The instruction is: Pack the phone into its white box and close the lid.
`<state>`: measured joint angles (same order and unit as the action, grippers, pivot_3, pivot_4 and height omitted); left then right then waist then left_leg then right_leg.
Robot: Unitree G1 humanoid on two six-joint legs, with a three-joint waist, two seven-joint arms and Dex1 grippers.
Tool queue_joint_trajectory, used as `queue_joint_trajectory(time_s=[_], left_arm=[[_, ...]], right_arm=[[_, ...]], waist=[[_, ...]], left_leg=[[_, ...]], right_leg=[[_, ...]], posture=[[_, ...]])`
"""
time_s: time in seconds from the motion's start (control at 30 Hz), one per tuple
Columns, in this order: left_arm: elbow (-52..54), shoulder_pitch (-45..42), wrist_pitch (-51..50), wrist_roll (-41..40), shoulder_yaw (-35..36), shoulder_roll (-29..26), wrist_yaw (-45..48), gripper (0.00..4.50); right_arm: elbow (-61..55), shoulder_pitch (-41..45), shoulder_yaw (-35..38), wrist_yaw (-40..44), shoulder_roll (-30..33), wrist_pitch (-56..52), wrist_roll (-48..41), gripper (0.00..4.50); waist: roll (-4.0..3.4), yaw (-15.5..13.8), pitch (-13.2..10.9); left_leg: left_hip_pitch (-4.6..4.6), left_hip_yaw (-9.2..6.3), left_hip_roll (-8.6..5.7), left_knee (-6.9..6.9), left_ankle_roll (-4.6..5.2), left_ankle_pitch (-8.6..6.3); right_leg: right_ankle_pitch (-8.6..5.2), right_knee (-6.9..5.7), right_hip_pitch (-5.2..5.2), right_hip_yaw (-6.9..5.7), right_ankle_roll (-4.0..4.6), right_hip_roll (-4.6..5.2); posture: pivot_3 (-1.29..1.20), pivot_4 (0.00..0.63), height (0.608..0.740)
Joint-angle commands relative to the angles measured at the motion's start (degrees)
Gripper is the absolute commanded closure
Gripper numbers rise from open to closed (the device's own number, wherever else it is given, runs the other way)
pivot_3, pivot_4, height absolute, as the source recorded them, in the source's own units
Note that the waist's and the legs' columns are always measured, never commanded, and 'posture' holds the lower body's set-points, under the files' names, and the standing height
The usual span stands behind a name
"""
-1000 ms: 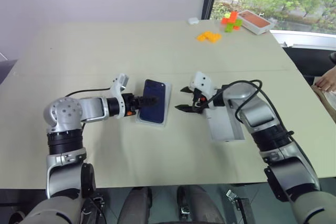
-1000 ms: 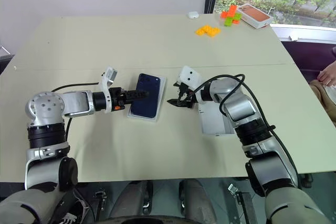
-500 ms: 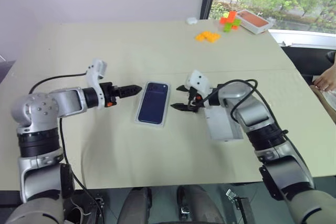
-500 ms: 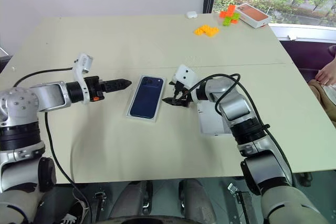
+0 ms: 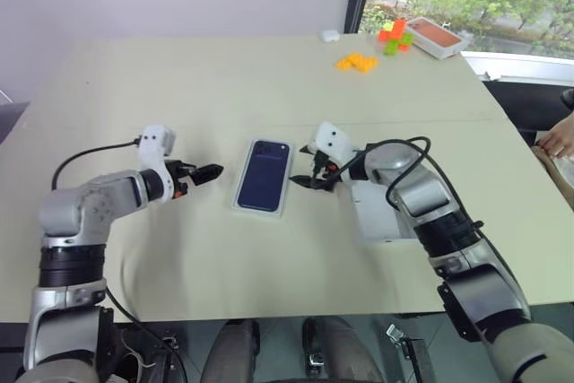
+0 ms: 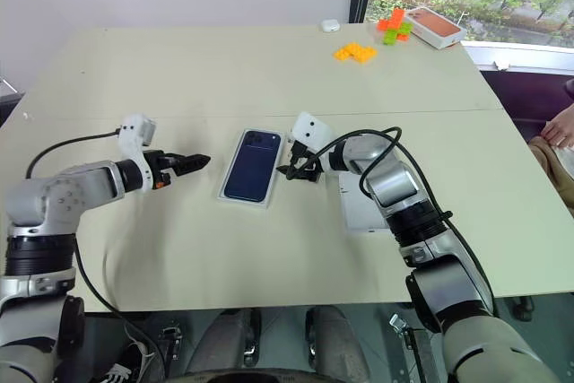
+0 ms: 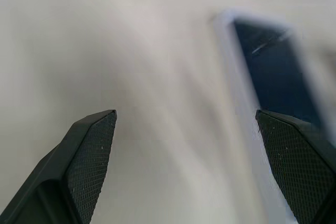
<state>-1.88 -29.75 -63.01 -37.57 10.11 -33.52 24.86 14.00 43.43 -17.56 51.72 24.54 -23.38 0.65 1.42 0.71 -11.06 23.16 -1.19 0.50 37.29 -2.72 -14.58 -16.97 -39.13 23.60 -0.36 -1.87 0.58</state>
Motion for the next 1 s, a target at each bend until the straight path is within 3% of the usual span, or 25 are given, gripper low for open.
queue_joint_trajectory(time_s=[0.03,0.1,0.13,0.23,0.27,0.5,0.67,1.0], left_arm=[[0.82,-2.96,0.96,0.45,0.38,2.66,-1.17,1.47],[0.00,-3.23,2.68,4.03,-2.74,2.41,-1.32,2.46],[-0.59,-3.37,2.66,4.70,-3.47,2.64,-1.23,3.11],[-2.16,-3.77,4.68,8.49,-7.44,2.53,-0.66,4.49],[-2.75,-3.96,5.17,9.89,-8.95,2.53,-0.60,4.50],[-2.75,-4.55,6.00,14.15,-15.74,2.25,3.76,4.50],[-0.09,-5.66,1.36,10.64,-14.69,5.48,6.08,4.50],[6.64,-4.85,-5.13,8.20,-14.06,6.77,9.19,4.50]], right_arm=[[0.20,0.61,0.17,-0.31,-0.02,1.23,0.66,1.36],[0.48,0.40,-0.24,-0.45,0.09,1.76,1.41,2.14],[0.65,0.31,-0.49,-0.69,0.05,2.18,1.90,2.79],[0.61,0.00,-0.69,-1.11,-0.57,2.34,2.54,4.26],[0.37,-0.12,-0.73,-1.25,-0.91,2.10,2.63,4.46],[-0.40,-0.88,-1.96,-2.31,-2.24,1.56,3.82,4.46],[-2.20,-1.79,-2.75,-1.52,-2.37,1.31,3.74,4.46],[-4.61,-3.26,-3.51,2.00,1.49,1.11,4.28,4.46]], waist=[[0.00,-0.01,0.00],[0.00,0.05,0.00],[0.00,0.24,0.00],[0.00,0.37,0.00],[0.00,0.30,0.00],[-0.02,0.01,0.02],[-0.03,-0.14,0.03],[-0.03,0.02,0.03]], left_leg=[[0.02,0.00,0.01,0.00,0.00,0.00],[0.07,0.00,0.02,0.01,0.00,0.00],[0.07,0.00,0.02,0.00,0.00,0.00],[0.03,0.03,0.03,-0.03,0.00,0.00],[0.03,0.03,0.03,-0.04,0.00,0.00],[-0.05,0.02,-0.01,0.07,0.05,0.03],[-0.07,0.01,-0.02,0.09,0.06,0.04],[-0.05,0.00,-0.02,0.09,0.06,0.04]], right_leg=[[0.00,0.00,0.01,0.00,0.00,-0.01],[0.00,0.00,0.06,-0.01,0.00,-0.02],[0.00,-0.01,0.06,-0.01,0.00,-0.02],[0.00,-0.01,0.06,0.00,0.00,-0.04],[0.00,-0.02,0.07,0.00,0.00,-0.04],[0.01,-0.11,-0.05,0.00,0.00,-0.01],[0.01,-0.11,-0.09,0.00,0.00,0.00],[0.01,-0.10,-0.08,0.00,-0.01,-0.02]], posture=[[0.00,0.150,0.740],[0.00,0.150,0.740],[0.00,0.150,0.740],[0.00,0.150,0.740],[0.00,0.150,0.740],[0.00,0.150,0.740],[0.00,0.150,0.740],[0.00,0.150,0.740]])
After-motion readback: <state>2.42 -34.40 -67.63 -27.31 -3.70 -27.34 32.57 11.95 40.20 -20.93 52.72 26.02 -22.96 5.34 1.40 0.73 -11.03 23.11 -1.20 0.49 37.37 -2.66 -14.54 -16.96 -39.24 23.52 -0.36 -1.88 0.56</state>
